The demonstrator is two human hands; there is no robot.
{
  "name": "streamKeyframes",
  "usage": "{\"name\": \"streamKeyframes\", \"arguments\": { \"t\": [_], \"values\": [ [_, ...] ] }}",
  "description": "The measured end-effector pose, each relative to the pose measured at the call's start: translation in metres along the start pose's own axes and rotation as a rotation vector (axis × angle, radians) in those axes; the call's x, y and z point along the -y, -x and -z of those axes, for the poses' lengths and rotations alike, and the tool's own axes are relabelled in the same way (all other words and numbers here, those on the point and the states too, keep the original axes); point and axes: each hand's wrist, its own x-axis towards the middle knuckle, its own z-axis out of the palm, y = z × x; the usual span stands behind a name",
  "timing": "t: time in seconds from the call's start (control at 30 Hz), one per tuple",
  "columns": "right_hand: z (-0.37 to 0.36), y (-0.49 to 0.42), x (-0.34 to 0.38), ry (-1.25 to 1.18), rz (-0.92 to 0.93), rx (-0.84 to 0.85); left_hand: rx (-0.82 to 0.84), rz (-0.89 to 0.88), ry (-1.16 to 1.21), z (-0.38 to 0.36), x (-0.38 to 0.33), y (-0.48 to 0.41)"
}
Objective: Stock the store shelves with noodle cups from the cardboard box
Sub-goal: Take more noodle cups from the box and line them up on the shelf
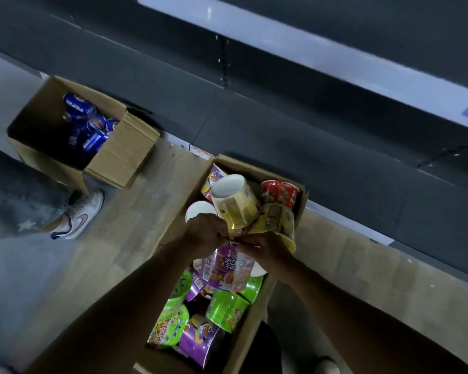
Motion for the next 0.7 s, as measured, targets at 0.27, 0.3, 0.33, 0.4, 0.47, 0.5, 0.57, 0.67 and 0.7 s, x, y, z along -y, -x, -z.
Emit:
{"name": "streamKeyframes", "arguments": {
  "t": [0.27,0.3,0.33,0.4,0.47,0.5,0.57,0.67,0.7],
  "values": [
    [0.077,0.058,0.043,-0.177,-0.001,-0.158,-0.115,-0.112,-0.204,0.04,-0.098,0.027],
    [0.087,0.065,0.049,-0.187,0.008,-0.18,-0.134,-0.126,-0.227,0.045,-0.111,0.029],
    [0.098,0.07,0.055,-0.189,0.019,-0.2,-0.151,-0.142,-0.25,0.05,-0.123,0.031],
    [0.121,0.082,0.068,-0.188,0.058,-0.243,-0.191,-0.173,-0.296,0.062,-0.144,0.032],
    [0.141,0.093,0.081,-0.175,0.082,-0.285,-0.219,-0.172,-0.354,0.077,-0.165,0.037],
    [0.151,0.099,0.088,-0.179,0.093,-0.302,-0.234,-0.181,-0.354,0.086,-0.176,0.041],
    [0.17,0.112,0.104,-0.21,0.109,-0.326,-0.242,-0.202,-0.289,0.104,-0.195,0.047],
    [0.195,0.131,0.129,-0.217,0.148,-0.367,-0.281,-0.238,-0.224,0.133,-0.219,0.059],
    [0.203,0.138,0.138,-0.208,0.163,-0.377,-0.282,-0.244,-0.212,0.143,-0.225,0.063]
  ]
}}
